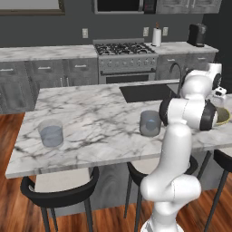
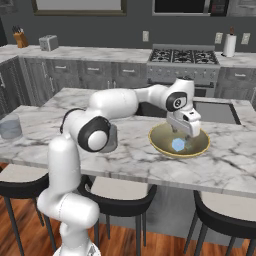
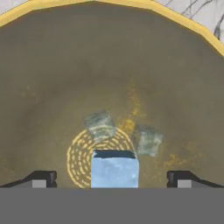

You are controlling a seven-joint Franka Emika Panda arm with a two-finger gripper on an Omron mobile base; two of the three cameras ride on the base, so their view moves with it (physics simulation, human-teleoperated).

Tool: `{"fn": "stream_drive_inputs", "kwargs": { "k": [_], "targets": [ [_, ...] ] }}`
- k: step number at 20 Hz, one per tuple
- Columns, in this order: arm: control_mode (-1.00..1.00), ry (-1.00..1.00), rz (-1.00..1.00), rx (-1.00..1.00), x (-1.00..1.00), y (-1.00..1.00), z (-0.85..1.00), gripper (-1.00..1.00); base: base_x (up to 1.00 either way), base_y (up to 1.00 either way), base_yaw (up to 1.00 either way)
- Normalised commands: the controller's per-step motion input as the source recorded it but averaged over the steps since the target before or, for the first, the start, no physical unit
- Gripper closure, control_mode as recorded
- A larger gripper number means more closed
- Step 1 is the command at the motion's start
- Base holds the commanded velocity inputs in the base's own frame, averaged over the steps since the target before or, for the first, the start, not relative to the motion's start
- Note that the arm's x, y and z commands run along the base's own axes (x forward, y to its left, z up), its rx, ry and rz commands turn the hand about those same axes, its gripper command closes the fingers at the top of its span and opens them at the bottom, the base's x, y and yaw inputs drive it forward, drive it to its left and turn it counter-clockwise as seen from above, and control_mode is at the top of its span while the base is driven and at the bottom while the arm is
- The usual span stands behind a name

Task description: There are four ice cubes in the ice bowl. Place two ice cubes in each glass of water.

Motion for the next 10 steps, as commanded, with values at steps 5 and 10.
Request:
{"fn": "stream_drive_inputs", "kwargs": {
  "k": [5,10],
  "targets": [
    [-1.0,0.0,0.0,0.0,0.07,-0.14,-0.15,-1.0,0.0,0.0,0.0],
    [-1.0,0.0,-0.01,0.0,0.0,0.0,-0.07,-1.0,0.0,0.0,0.0]
  ]
}}
